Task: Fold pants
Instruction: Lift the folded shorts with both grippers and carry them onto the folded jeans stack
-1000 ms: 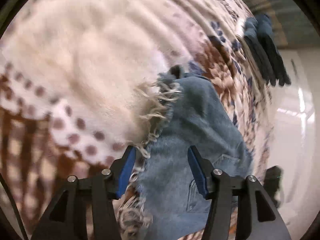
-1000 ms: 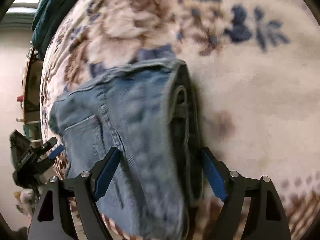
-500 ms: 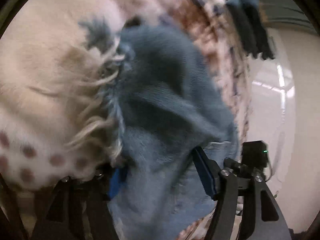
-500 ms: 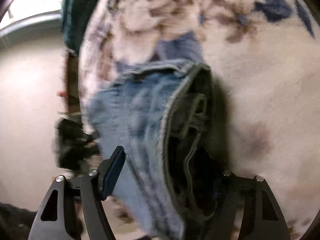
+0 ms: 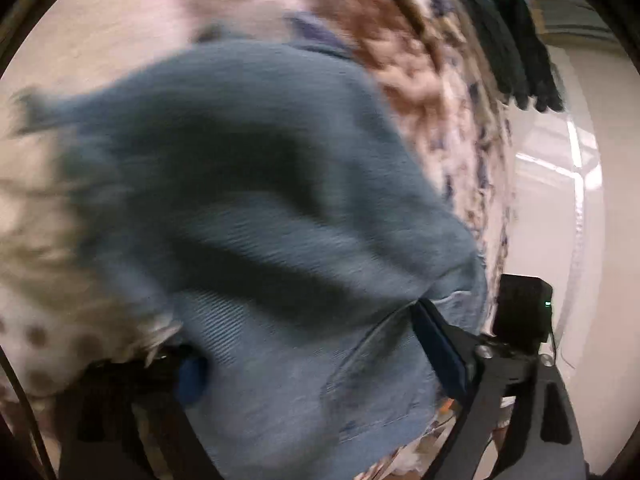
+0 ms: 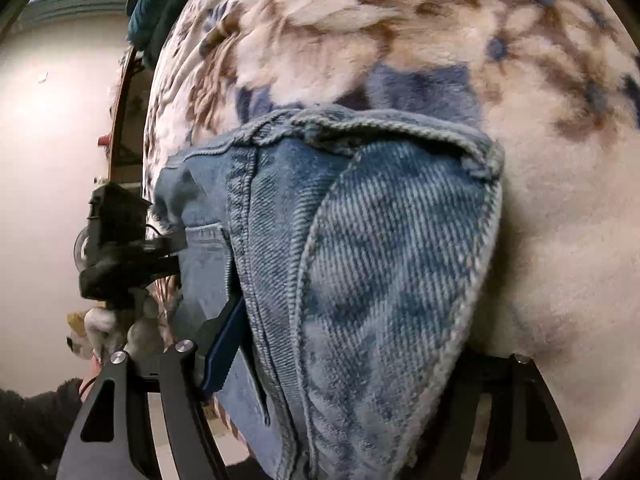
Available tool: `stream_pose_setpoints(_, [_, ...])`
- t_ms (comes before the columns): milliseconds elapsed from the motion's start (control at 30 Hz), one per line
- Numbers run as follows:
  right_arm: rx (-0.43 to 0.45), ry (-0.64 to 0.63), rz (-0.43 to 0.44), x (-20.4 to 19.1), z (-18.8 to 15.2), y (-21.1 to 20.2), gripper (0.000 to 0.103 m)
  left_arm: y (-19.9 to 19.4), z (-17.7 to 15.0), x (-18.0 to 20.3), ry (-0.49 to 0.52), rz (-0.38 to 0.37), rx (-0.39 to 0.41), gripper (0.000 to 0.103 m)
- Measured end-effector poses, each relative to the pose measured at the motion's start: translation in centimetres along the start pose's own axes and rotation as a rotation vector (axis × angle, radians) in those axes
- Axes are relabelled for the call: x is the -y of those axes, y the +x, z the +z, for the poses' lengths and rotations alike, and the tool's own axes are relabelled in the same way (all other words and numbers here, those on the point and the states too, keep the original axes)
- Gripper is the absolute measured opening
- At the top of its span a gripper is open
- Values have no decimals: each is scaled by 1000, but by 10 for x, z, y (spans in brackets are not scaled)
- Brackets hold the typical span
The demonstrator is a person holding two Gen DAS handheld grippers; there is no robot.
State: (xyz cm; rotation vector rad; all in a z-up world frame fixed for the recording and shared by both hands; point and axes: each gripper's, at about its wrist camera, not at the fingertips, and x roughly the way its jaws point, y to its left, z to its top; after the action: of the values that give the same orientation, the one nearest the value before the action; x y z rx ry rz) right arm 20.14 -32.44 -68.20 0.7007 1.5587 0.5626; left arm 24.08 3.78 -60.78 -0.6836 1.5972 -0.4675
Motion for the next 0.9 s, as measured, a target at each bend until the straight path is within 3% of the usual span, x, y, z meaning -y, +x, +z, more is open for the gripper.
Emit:
stream_pose_setpoints(133, [40, 5, -6, 5, -12, -11, 76, 0, 0, 19, 98, 76, 17, 91])
stream_pose_setpoints(200, [54, 18, -6, 2, -20, -9, 76, -13, -1, 15, 97, 87, 70, 91])
stream_pose_setpoints(300, [63, 27, -6, 4, -20, -15, 76, -44, -2, -9, 21, 89, 207, 91])
stream_pose_setpoints(400, [52, 28, -12, 7, -16, -17, 76, -47, 7, -35, -92, 8, 241, 91])
stream_pose_setpoints(533, [31, 25, -35, 0, -4, -7, 76, -26, 30, -30, -99, -9, 232, 91])
stream_pose_setpoints(633, [26, 26, -31, -3, -3, -2, 76, -24, 40, -5, -41, -52, 241, 91])
stream_pose_setpoints(767, [26, 28, -16, -1, -4, -2, 76, -22, 50, 23, 57, -170, 229, 91])
stream_pose_setpoints(833, [26, 35, -10, 2, -3, -3, 76, -7, 55, 27, 130, -61, 173, 91])
stream_pose_setpoints(900, [25, 42, -7, 2, -1, -2, 76, 8, 59, 18, 119, -56, 112, 90])
